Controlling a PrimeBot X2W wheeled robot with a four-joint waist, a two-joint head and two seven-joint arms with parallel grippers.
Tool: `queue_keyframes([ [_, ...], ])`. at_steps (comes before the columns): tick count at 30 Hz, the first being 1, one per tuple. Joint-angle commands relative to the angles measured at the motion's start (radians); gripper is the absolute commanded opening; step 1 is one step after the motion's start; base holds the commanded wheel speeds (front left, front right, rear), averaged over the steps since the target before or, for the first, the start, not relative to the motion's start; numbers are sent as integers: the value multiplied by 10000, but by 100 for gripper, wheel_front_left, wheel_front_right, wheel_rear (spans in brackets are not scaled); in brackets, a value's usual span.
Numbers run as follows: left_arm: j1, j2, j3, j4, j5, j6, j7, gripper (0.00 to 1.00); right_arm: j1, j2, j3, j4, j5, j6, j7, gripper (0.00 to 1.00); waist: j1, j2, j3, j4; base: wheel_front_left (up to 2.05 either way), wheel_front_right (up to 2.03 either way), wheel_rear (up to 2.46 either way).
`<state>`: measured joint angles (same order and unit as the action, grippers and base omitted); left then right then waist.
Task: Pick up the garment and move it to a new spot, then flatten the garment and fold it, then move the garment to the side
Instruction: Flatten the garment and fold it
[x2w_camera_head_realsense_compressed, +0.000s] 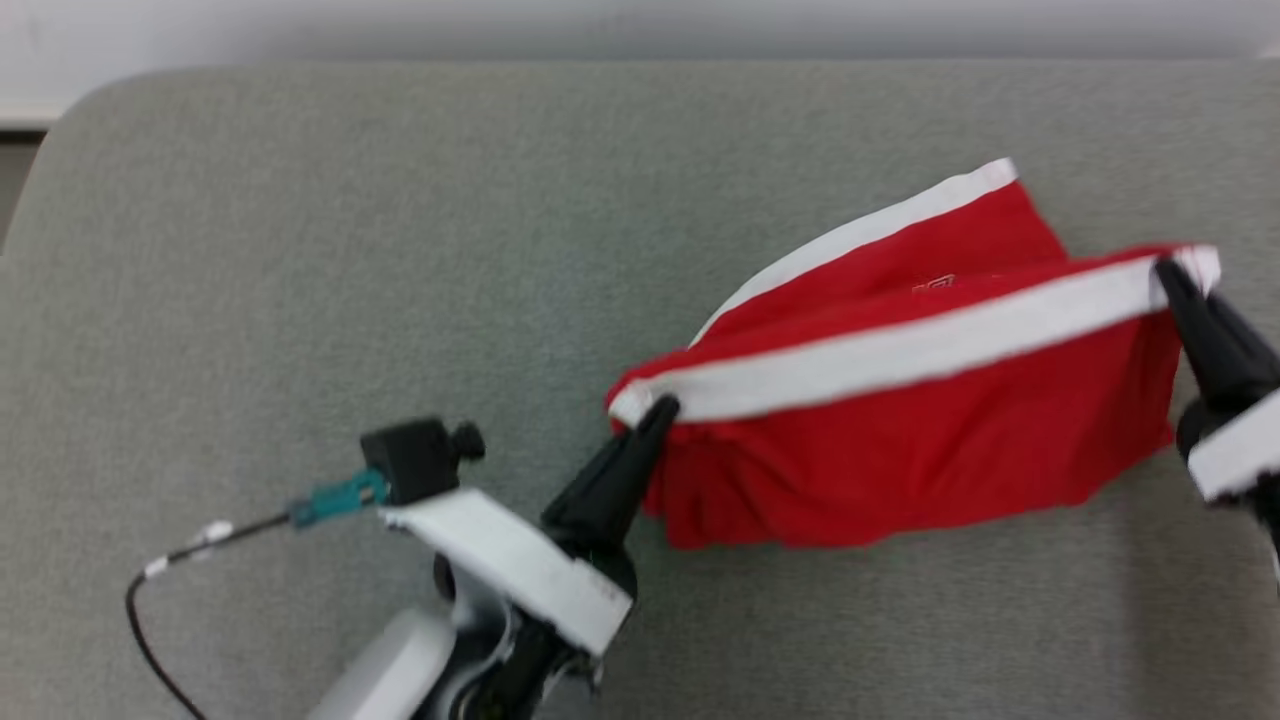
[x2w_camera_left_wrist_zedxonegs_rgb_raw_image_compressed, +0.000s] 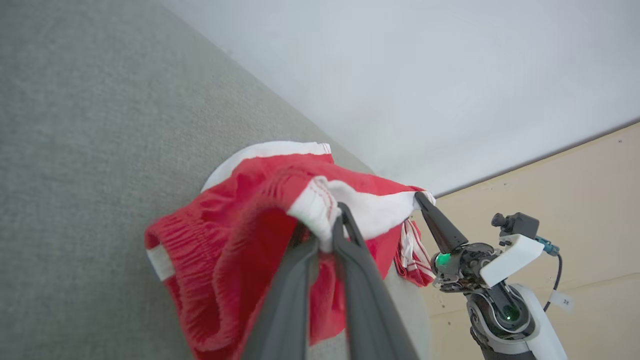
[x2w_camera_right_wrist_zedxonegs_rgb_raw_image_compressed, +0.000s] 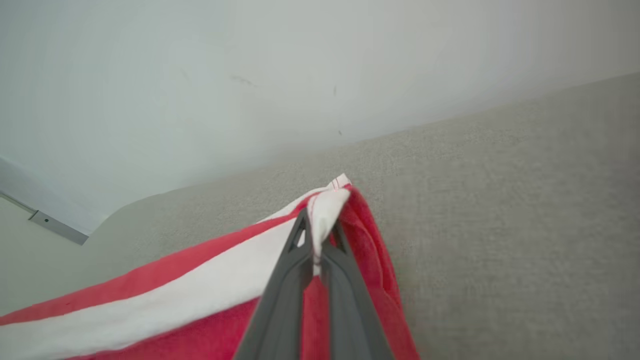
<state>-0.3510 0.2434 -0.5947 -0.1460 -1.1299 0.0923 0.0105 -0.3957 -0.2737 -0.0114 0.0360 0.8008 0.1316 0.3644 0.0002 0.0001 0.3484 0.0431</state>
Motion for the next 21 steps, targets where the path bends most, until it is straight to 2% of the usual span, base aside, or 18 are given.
queue_keyframes([
  [1, -464, -122, 101, 298, 54, 155, 66, 0, -656, 29, -55, 411, -198, -24, 114, 0, -2, -1, 577, 502, 0, 0, 0],
  [5, -1340, -499, 90, 1139, 322, 446, 144, 0, -1918, 0, -79, 1492, -568, -22, 462, 0, -2, -1, 986, 799, 0, 0, 0],
  [10, -1971, -946, 8, 2035, 413, 325, 3, 0, -2970, -96, -40, 2518, -1019, -22, 407, 0, -2, -1, 1260, 1092, 0, 0, 0],
  [16, -2187, -1203, -334, 2658, 636, 158, -130, 0, -3470, -311, 409, 3163, -964, -22, 393, 2, -2, -1, 1381, 1257, 0, 0, 0],
  [17, -2181, -1214, -359, 2709, 653, 143, -169, 0, -3504, -354, 452, 3206, -923, -22, 352, 22, -2, -1, 1384, 1270, 0, 0, 0],
  [18, -2168, -1226, -358, 2763, 653, 130, -195, 0, -3537, -387, 520, 3234, -895, -22, 312, 55, -2, -1, 1382, 1275, 0, 0, 0],
  [19, -2154, -1232, -350, 2808, 648, 137, -199, 0, -3549, -395, 586, 3246, -815, -22, 289, 100, -2, -1, 1368, 1273, 0, 0, 0],
  [20, -2140, -1233, -340, 2851, 643, 137, -213, 4, -3536, -405, 612, 3264, -763, -22, 250, 100, -2, -1, 1346, 1263, 0, 0, 0],
  [21, -2116, -1226, -327, 2890, 652, 160, -255, 36, -3512, -428, 693, 3218, -705, -22, 179, 100, -2, -1, 1313, 1247, 0, 0, 0],
])
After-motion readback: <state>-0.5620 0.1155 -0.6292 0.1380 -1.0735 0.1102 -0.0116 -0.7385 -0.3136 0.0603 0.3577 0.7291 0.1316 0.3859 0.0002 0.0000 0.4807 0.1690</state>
